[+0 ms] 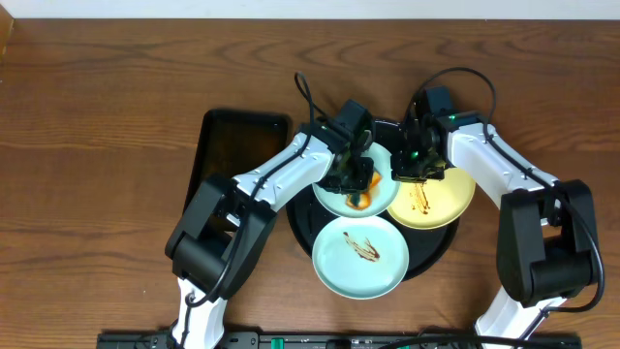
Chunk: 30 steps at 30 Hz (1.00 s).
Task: Clean dirty plates on tray and stack at the side
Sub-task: 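Scrub the blue plate surface with the sponge in the left gripper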
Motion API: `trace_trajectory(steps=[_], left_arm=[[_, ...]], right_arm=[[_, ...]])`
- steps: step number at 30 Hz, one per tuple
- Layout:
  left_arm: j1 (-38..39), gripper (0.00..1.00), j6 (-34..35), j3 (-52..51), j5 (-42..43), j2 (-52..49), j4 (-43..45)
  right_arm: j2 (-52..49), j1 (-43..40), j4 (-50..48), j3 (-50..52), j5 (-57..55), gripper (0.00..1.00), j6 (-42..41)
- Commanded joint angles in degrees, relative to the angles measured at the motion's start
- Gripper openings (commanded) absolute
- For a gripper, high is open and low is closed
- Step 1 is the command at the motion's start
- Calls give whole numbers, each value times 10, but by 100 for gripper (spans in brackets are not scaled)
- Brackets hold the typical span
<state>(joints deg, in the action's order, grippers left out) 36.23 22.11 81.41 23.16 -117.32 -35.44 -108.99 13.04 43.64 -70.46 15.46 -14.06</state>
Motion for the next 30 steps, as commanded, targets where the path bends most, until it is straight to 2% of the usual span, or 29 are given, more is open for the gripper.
trace_trajectory(steps=[1, 7, 13, 15, 17, 20, 22, 26, 30], left_arm=[[-14, 7, 7, 0, -179, -7, -37], [-47, 8, 7, 1, -200, -7, -16], [-61, 16, 7, 1, -190, -7, 28], [-58, 16, 6, 1, -154, -7, 39], [-53, 8, -18, 0, -75, -7, 54], [-38, 8, -68, 0, 46, -7, 61], [-26, 8, -73, 0, 74, -7, 50], [-2, 8, -75, 0, 45, -7, 15], [7, 8, -75, 0, -55, -7, -10]], right_arm=[[-1, 2, 3, 1, -19, 1, 0], [-1, 2, 8, 1, -19, 1, -1], [-1, 2, 10, 1, -19, 1, -1], [-1, 2, 10, 1, -19, 1, -1], [-1, 2, 10, 1, -19, 1, -1], [-1, 2, 10, 1, -19, 1, -1], [-1, 2, 10, 1, -19, 1, -1], [-1, 2, 10, 1, -19, 1, -1], [-1, 2, 11, 1, -19, 1, -1]])
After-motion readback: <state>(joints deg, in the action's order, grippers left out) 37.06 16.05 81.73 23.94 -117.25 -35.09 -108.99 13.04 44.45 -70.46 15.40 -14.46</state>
